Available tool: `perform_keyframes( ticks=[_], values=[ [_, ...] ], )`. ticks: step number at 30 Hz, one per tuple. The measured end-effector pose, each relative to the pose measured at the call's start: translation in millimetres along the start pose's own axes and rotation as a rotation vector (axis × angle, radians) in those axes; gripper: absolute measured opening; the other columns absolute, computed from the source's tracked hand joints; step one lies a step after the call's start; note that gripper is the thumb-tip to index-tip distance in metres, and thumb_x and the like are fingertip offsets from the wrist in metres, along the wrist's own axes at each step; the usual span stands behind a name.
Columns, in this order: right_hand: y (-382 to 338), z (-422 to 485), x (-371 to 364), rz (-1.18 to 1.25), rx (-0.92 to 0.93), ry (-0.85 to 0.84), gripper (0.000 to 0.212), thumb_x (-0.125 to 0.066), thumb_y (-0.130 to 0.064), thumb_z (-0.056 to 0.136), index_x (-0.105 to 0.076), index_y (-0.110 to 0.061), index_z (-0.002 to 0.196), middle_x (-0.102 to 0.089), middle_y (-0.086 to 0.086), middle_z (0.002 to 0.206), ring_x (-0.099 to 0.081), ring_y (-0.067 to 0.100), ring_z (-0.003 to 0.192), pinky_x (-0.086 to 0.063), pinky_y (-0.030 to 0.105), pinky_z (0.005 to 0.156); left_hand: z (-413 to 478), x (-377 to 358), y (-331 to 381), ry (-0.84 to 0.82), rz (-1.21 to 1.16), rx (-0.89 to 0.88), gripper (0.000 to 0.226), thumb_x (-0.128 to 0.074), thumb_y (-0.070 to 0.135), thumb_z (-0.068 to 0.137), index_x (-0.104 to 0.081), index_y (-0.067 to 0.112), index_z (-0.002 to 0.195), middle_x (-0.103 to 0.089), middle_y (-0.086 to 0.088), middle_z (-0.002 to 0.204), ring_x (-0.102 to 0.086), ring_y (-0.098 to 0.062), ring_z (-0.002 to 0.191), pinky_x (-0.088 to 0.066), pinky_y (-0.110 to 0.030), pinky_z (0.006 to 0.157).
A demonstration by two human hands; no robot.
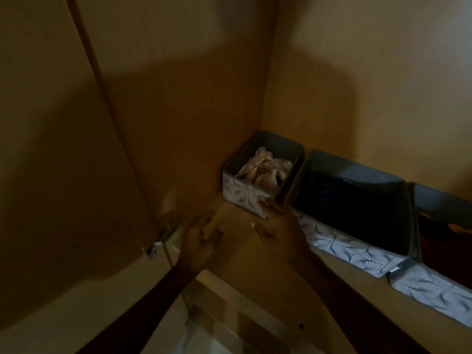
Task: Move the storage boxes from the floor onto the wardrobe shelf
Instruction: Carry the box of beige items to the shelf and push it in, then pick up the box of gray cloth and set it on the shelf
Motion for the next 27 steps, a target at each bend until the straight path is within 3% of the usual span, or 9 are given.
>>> perform_keyframes(
  ticks=[2, 4, 7, 11, 19, 27],
  values=[
    [-26, -25, 4, 0.06, 0.099, 0.022, 0.05, -0.055, -0.041, 0.089, -0.056, -0.013, 0.131, -0.058, 0.009, 0.133, -0.054, 0.024, 0.12, -0.044, 0.039, 0.101, -45, 14, -10, 0.029, 0.004, 0.025, 0.041, -0.065, 0.017, 0.091, -0.056, 0.015, 0.131, -0.058, 0.008, 0.126, -0.056, -0.001, 0.11, -0.048, -0.017, 0.087],
    [-46, -50, 3, 0.142, 0.129, -0.052, 0.047, -0.055, -0.039, 0.091, -0.054, -0.017, 0.133, -0.055, 0.001, 0.136, -0.049, 0.015, 0.123, -0.043, 0.033, 0.102, -88, 31, -24, 0.115, -0.013, 0.063, 0.036, -0.066, 0.018, 0.09, -0.06, 0.022, 0.126, -0.062, 0.013, 0.124, -0.06, -0.005, 0.112, -0.05, -0.028, 0.091],
    [-63, -86, -18, 0.257, 0.18, -0.246, 0.051, -0.052, -0.042, 0.093, -0.044, -0.024, 0.141, -0.046, -0.006, 0.144, -0.039, 0.006, 0.131, -0.039, 0.028, 0.105, -153, 47, -47, 0.271, -0.027, 0.161, 0.031, -0.064, 0.013, 0.092, -0.063, 0.022, 0.121, -0.066, 0.012, 0.117, -0.063, -0.006, 0.106, -0.052, -0.03, 0.089],
    [-87, -134, -58, 0.312, 0.246, -0.453, 0.056, -0.049, -0.046, 0.091, -0.039, -0.03, 0.144, -0.042, -0.009, 0.148, -0.036, 0.005, 0.135, -0.038, 0.029, 0.109, -250, 62, -67, 0.458, -0.016, 0.293, 0.031, -0.062, 0.012, 0.092, -0.063, 0.021, 0.122, -0.067, 0.009, 0.115, -0.063, 0.001, 0.102, -0.049, -0.02, 0.083],
    [-180, -229, -121, 0.425, 0.411, -0.82, 0.057, -0.058, -0.043, 0.09, -0.044, -0.027, 0.142, -0.047, -0.009, 0.145, -0.042, 0.004, 0.132, -0.038, 0.023, 0.107, -428, 110, -96, 0.864, -0.103, 0.446, 0.029, -0.063, 0.013, 0.092, -0.065, 0.019, 0.12, -0.07, 0.008, 0.112, -0.063, 0.004, 0.101, -0.046, -0.006, 0.077],
    [-314, -360, -153, 0.441, 0.616, -1.058, 0.057, -0.062, -0.038, 0.087, -0.048, -0.023, 0.14, -0.051, -0.005, 0.142, -0.05, 0.007, 0.125, -0.041, 0.023, 0.103, -632, 146, -117, 1.206, -0.159, 0.548, 0.027, -0.063, 0.012, 0.091, -0.065, 0.023, 0.116, -0.071, 0.008, 0.109, -0.064, 0.0, 0.101, -0.05, -0.022, 0.085]
  ],
)
Point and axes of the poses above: each hand's wrist, its own z-axis towards the middle knuckle, its own x-axis out of the back of the hand, y = z × x, the point moved 8 cm from there along z, towards the middle knuckle
